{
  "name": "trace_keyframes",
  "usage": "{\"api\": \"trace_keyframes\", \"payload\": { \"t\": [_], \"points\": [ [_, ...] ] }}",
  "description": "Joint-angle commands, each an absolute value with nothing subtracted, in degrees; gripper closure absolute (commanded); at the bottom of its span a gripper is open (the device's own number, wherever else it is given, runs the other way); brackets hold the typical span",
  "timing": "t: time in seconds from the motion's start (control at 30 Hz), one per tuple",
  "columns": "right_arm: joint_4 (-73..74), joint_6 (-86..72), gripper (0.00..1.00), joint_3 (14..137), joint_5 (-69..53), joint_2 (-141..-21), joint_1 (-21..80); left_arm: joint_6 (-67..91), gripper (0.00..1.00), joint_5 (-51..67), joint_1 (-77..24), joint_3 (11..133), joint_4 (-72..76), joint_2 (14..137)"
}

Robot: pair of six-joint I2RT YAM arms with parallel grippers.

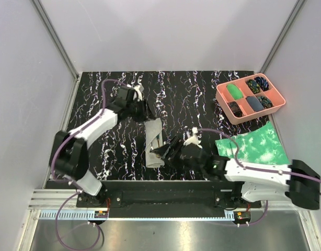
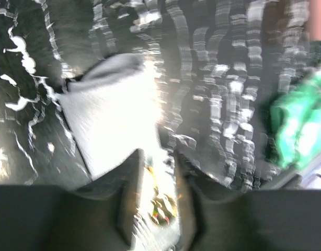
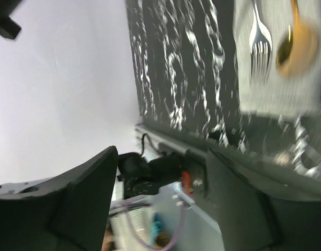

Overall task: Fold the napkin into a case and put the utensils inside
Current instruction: Reset both arms

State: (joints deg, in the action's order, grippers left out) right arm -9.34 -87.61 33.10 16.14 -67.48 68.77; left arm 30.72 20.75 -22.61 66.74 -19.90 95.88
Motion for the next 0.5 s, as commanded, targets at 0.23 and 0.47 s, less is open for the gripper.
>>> {"api": "trace_keyframes", "payload": {
  "t": [0.23, 0.47],
  "points": [
    [17.73, -43.08, 0.0, 41.04, 26.79, -58.88, 56.51, 27.86, 0.44, 19.2, -29.95, 51.62, -15.84, 61.75],
    [18.46, -42.01, 0.0, 41.14, 29.88, -57.14, 56.16, 35.5, 0.37, 5.37, -44.47, 30.61, -6.51, 41.24]
  ]
}}
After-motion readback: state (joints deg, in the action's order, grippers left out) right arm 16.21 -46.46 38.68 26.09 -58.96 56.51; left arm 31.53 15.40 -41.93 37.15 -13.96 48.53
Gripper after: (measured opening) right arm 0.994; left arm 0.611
